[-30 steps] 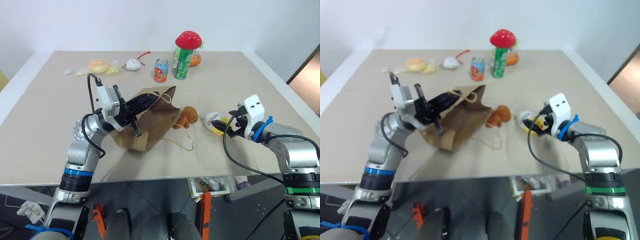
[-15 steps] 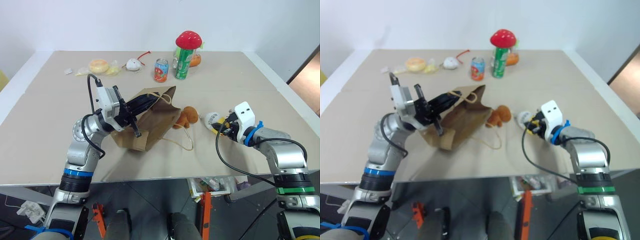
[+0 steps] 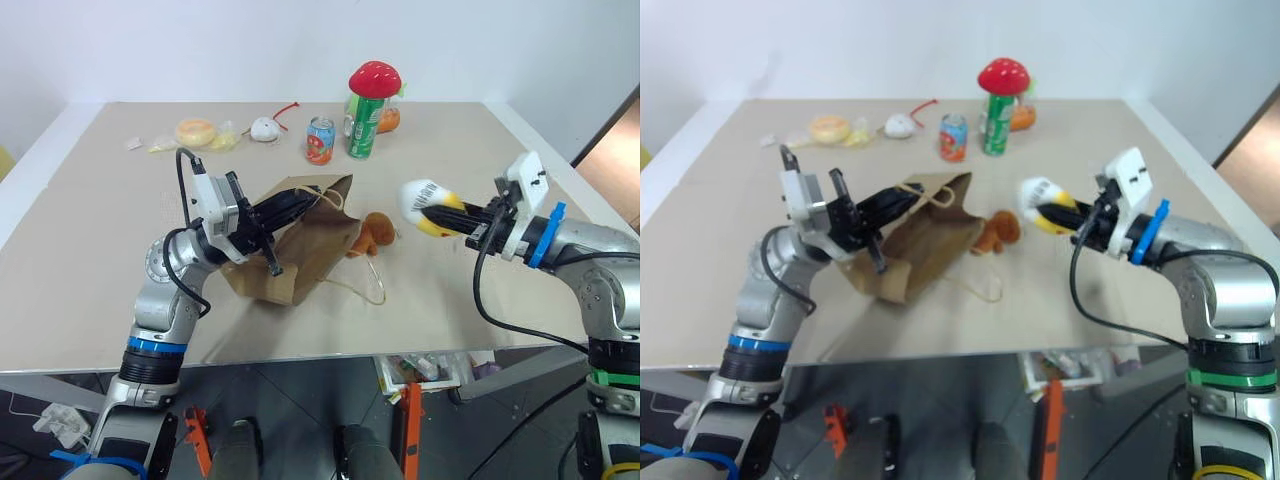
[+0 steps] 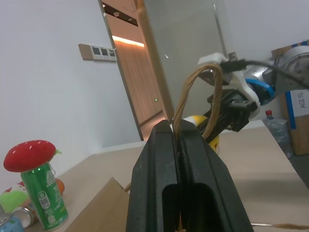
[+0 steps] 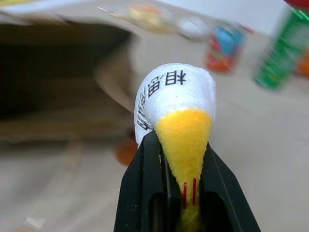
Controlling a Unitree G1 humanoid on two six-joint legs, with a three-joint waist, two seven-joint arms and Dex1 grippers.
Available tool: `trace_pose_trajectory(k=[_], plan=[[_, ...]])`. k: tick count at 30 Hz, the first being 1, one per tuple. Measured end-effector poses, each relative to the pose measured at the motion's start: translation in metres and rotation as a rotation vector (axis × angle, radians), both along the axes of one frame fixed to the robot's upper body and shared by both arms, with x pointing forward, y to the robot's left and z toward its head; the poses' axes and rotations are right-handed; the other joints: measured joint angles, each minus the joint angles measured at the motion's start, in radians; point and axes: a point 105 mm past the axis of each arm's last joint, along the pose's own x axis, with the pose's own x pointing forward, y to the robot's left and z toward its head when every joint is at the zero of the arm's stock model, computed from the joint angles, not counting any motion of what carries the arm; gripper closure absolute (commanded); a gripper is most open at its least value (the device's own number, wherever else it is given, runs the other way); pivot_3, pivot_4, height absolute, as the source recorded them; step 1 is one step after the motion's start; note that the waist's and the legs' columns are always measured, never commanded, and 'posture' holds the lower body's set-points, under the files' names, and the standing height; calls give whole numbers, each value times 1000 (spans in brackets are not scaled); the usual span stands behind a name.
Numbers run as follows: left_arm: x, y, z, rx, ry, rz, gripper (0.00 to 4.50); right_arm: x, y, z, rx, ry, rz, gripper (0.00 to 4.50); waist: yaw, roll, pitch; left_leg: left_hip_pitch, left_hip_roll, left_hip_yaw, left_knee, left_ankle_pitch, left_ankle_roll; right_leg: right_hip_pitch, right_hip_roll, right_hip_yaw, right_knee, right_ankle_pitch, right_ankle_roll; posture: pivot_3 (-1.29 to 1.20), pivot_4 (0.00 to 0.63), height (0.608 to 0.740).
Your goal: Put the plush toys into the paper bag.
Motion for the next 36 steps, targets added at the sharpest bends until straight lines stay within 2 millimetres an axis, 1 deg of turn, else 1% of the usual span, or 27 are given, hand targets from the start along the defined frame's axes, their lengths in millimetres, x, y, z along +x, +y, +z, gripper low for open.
trace_pose_trajectory(k=[3, 7, 10, 13, 15, 17, 19, 21, 22, 26, 28, 30, 32, 36], plan=[[0, 0, 0, 0, -1, -2, 4500, -4, 23, -4, -37, 3, 77, 4480, 0, 0, 0, 0, 0, 0, 0, 0, 0, 0, 0, 0, 0, 0, 0, 0, 150, 740], [0, -1, 2, -2, -6, -5, 4500, -10, 65, -11, -71, 17, 227, 4480, 0, 0, 0, 0, 0, 0, 0, 0, 0, 0, 0, 0, 0, 0, 0, 0, 150, 740], [0, -2, 3, -3, -6, -6, 4500, -15, 83, -18, -106, 20, 289, 4480, 1, 0, 0, 0, 0, 0, 0, 0, 0, 0, 0, 0, 0, -1, 0, 0, 150, 740], [0, -2, 2, -2, -6, -6, 4500, -17, 94, -26, -122, 34, 320, 4480, 3, 0, 0, -1, 0, 0, 0, 0, 0, -1, 0, 0, 0, -1, 0, 0, 150, 740], [0, -1, 3, -2, -6, -6, 4500, -19, 105, -28, -128, 29, 348, 4480, 3, 0, 0, -1, 0, 0, 0, 0, 0, -1, 0, 0, 0, 0, 0, 0, 150, 740], [0, -2, 3, -2, -6, -9, 4500, -21, 122, -28, -131, 8, 388, 4480, 1, 0, 0, -1, 1, 0, 0, 0, 0, -1, 1, 0, 0, 0, -1, 0, 150, 740], [0, -2, 3, -3, -6, -9, 4500, -15, 136, -30, -112, -8, 378, 4480, -1, 0, 0, 0, 1, 0, 0, 0, 0, -1, 1, 0, 0, 1, -2, 0, 150, 740], [0, -3, 4, -4, -9, -13, 4500, -5, 143, -31, -87, -4, 337, 3520, 0, 0, 0, 0, 1, 0, 0, 0, 0, -1, 1, 0, 0, 1, -2, 0, 150, 740], [0, -3, 4, -4, -9, -13, 4500, -1, 145, -32, -74, 2, 317, 3248, 0, 0, 0, 0, 1, 0, 0, 0, 0, -1, 1, 0, 0, 1, -2, 0, 150, 740], [1, -3, 3, -4, -4, -11, 4500, 2, 147, -34, -56, 16, 300, 1245, 4, 0, 0, -2, 1, 0, 0, 0, 0, -1, 1, 0, 0, 1, -1, 0, 150, 740], [1, -3, 3, -4, -4, -11, 4500, 3, 141, -32, -49, 36, 293, 1245, 4, 0, 0, -2, 1, 0, 0, 0, 0, -1, 1, 0, 0, 0, -1, 0, 150, 740], [2, -3, 3, -4, -3, -10, 4500, 3, 124, -25, -44, 44, 277, 1245, 4, 0, 0, -2, 1, 0, 0, 0, 0, -1, 1, 0, 0, 0, -1, 0, 150, 740], [2, -3, 3, -5, -1, -11, 4500, 3, 113, -17, -35, 36, 261, 1245, 4, 0, 0, -2, 1, 0, 0, 0, 0, -1, 1, 0, 0, 0, -1, 0, 150, 740], [2, -4, 2, -10, 2, -15, 4500, -10, 95, -7, -11, 51, 293, 1245, 3, 0, 0, -2, 1, 0, 0, 0, 0, -1, 1, 0, 0, 0, -1, 0, 150, 740]])
